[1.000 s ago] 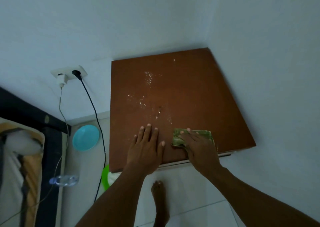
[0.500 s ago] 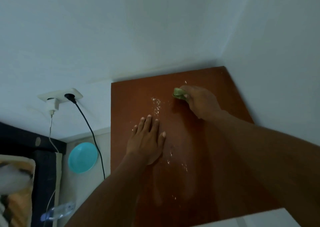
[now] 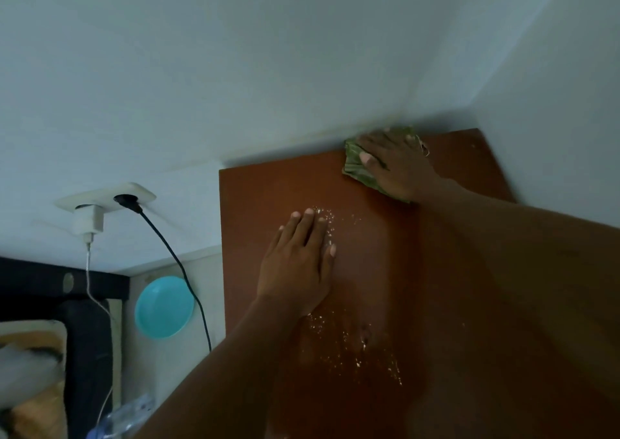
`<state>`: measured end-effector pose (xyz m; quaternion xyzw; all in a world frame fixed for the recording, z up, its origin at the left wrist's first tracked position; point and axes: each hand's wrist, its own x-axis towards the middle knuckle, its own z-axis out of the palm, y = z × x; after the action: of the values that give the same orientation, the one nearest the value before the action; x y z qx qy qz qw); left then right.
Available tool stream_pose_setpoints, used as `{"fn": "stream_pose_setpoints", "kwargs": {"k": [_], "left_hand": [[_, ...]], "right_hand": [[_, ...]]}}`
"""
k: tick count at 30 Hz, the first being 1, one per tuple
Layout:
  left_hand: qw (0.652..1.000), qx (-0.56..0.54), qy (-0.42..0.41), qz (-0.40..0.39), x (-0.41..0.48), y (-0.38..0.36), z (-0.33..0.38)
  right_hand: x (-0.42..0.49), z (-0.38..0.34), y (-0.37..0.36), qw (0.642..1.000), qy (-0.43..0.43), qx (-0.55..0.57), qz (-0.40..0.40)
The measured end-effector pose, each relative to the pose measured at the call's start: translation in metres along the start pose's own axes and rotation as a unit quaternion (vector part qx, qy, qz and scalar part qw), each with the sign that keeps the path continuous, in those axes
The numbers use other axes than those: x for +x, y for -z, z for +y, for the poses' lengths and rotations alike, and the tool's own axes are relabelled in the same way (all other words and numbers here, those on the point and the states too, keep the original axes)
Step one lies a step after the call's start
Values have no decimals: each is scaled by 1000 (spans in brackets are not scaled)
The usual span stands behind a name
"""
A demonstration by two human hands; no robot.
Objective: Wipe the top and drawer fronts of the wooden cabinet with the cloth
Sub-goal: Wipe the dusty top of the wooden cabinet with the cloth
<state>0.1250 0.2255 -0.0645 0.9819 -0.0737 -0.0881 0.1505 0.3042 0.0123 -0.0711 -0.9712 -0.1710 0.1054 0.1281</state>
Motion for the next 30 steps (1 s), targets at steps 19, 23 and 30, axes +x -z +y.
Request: {"fn": "stream_pose_setpoints", "kwargs": {"k": [19,23,30], "left_hand": [[996,18,58,-59,-114,-10,29],[995,-1,86,-58,-165,-21,47],[992,-10,105,-65,-243,-46,77]], "right_hand": [[-199,-65,-67,992,100,-78,6],[-267,-76,-84,992,102,-69,6],[-375,-88,-112,993,113,-38,20]]}}
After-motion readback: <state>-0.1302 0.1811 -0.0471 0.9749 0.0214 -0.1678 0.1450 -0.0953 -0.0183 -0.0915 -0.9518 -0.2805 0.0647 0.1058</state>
